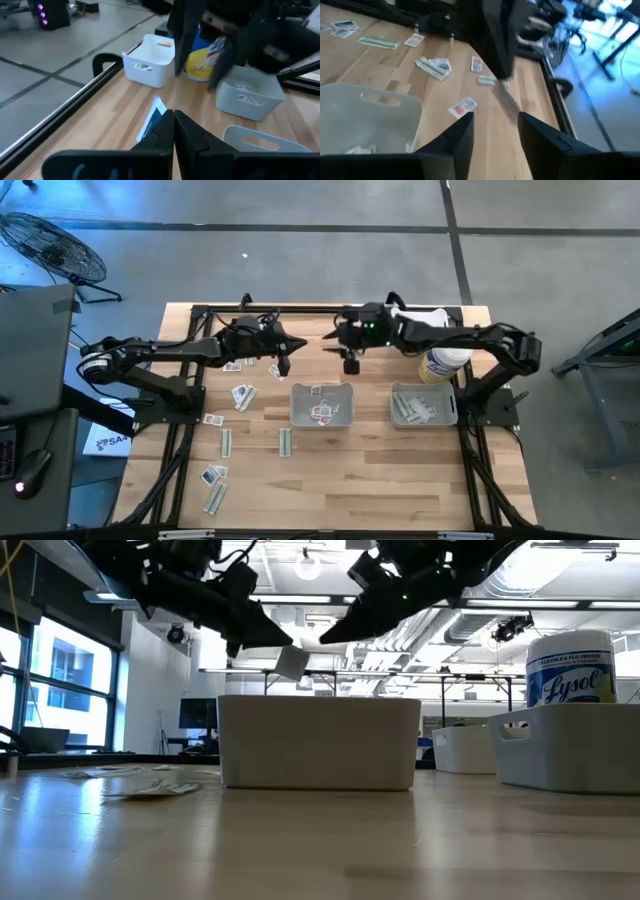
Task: Pick & Place First Aid Supplies
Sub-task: Put the blue pad into the white bin
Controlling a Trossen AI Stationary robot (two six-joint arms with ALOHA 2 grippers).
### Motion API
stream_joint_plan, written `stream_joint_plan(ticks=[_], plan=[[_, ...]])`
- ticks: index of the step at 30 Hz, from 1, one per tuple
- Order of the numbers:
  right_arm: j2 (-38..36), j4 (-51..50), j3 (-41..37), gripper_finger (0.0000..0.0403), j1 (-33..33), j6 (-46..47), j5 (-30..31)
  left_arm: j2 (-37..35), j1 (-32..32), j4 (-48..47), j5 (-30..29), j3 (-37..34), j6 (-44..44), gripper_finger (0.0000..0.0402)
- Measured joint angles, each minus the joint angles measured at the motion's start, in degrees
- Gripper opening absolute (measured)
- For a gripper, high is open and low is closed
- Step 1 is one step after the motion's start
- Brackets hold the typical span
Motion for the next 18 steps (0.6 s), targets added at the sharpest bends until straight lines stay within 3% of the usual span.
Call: stream_joint_plan(ticks=[5, 8, 18], plan=[[2.1, 5.3, 0.0, 0.0186, 2.0, -3.1, 1.5, 0.0, 0.1, 0.2, 0.2, 0.0, 0.4, 0.0], [2.9, 6.9, 0.0, 0.0198, 1.9, -3.8, 1.4, 0.0, 0.1, 1.1, 3.3, 0.0, 1.0, 0.0], [5.0, 8.5, 0.0, 0.0175, 2.1, -5.3, -1.3, 0.0, 0.0, 3.2, 6.3, 0.0, 1.1, 0.0]])
